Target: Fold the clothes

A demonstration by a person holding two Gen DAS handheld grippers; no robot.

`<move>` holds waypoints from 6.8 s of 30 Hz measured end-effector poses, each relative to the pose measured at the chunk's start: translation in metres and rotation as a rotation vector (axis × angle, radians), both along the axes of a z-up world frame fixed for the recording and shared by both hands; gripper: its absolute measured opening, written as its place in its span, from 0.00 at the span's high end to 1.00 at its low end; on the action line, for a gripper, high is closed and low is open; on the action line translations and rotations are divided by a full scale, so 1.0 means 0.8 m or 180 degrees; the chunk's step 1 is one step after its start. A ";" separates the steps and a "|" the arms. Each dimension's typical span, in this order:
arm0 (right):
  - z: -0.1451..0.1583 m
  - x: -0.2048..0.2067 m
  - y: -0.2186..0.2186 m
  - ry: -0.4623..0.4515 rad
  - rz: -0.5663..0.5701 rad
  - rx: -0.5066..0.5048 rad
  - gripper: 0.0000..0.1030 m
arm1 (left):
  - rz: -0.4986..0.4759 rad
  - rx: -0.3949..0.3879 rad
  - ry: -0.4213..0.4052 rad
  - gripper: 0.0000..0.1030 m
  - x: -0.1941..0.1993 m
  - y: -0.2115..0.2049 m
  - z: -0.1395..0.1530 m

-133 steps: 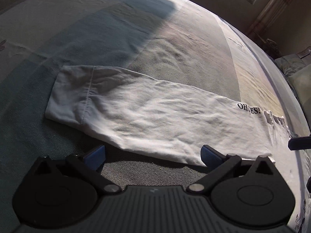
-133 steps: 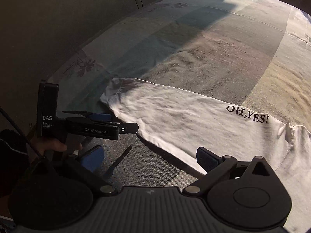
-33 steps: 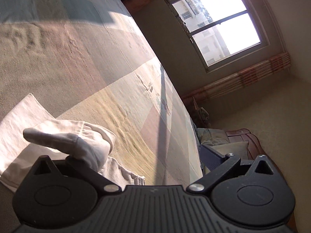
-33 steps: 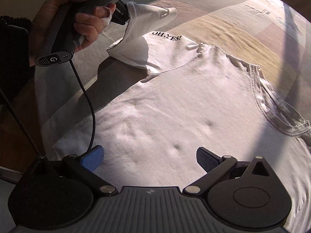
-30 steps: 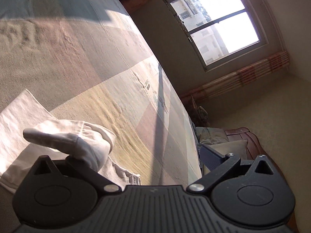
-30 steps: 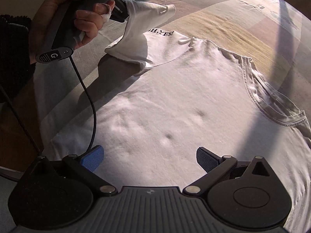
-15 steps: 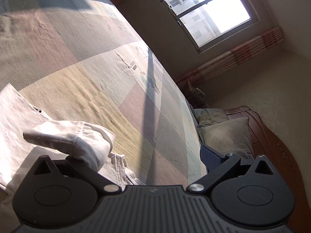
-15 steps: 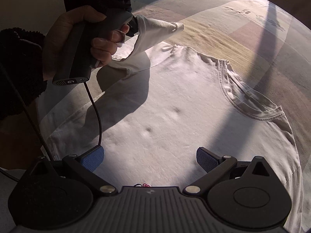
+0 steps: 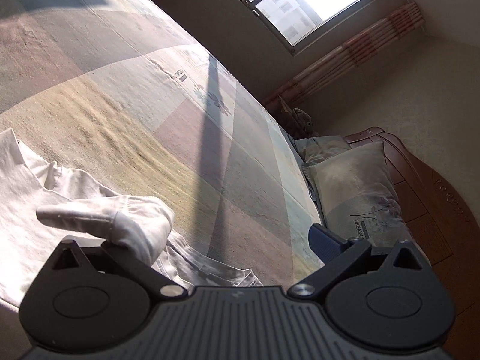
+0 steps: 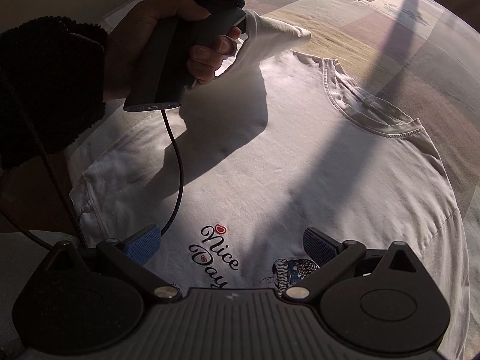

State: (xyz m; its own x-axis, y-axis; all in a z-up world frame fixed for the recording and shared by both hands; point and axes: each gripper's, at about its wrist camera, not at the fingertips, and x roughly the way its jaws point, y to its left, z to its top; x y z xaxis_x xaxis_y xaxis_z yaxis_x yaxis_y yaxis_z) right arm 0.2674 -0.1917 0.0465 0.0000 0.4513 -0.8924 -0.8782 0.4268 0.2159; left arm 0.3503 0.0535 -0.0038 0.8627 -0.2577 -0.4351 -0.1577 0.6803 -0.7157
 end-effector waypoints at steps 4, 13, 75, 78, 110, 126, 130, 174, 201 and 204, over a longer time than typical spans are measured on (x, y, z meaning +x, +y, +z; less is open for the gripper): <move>-0.005 -0.006 -0.014 0.0036 -0.0010 -0.0053 0.00 | -0.0128 0.0025 0.0041 0.02 0.006 -0.021 -0.002; -0.014 -0.012 -0.029 0.0137 -0.0059 -0.0129 0.00 | -0.0399 0.0211 0.0120 0.02 0.013 -0.063 0.000; -0.048 -0.040 -0.066 0.0269 -0.0582 -0.0305 0.00 | -0.3320 0.2874 0.0183 0.01 -0.008 -0.281 -0.050; -0.050 -0.041 -0.071 0.0290 -0.0646 -0.0322 0.00 | -0.3177 0.2767 0.0104 0.01 -0.018 -0.257 -0.033; -0.149 0.128 -0.120 0.1338 -0.3015 0.1161 0.00 | -0.1360 0.3303 0.1115 0.01 -0.113 0.031 -0.063; -0.195 0.170 -0.161 0.1644 -0.3918 0.2559 0.01 | -0.1450 0.3158 0.0978 0.01 -0.099 0.027 -0.056; -0.177 0.176 -0.129 0.1293 -0.3507 0.2021 0.03 | -0.1401 0.3120 0.1018 0.01 -0.104 0.030 -0.058; -0.105 0.157 -0.161 0.0264 -0.3512 0.0517 0.87 | -0.1204 0.2583 0.0799 0.01 -0.081 0.068 -0.027; -0.099 0.163 -0.147 -0.0008 -0.3413 0.0340 0.93 | -0.1381 0.2211 0.0823 0.01 -0.042 0.064 -0.030; -0.097 0.166 -0.139 -0.0038 -0.3334 0.0232 0.79 | -0.1426 0.2154 0.0694 0.01 -0.024 0.058 -0.036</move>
